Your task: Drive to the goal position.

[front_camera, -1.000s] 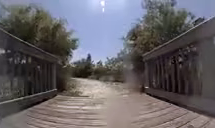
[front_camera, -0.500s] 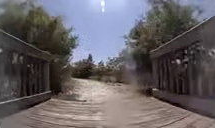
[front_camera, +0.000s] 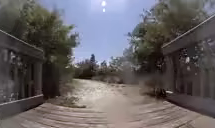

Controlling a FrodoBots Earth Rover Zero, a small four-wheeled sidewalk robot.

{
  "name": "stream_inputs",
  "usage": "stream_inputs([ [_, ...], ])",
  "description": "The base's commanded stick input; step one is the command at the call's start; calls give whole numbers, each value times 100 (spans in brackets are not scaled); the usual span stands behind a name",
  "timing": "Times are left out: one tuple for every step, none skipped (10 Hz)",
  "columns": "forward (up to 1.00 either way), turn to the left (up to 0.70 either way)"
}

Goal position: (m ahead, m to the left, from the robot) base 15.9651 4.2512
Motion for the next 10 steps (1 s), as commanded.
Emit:
stream_inputs([
  [70,0],
  [70,0],
  [70,0],
  [70,0],
  [70,13],
  [70,14],
  [70,14],
  [70,14],
  [70,14],
  [70,14],
])
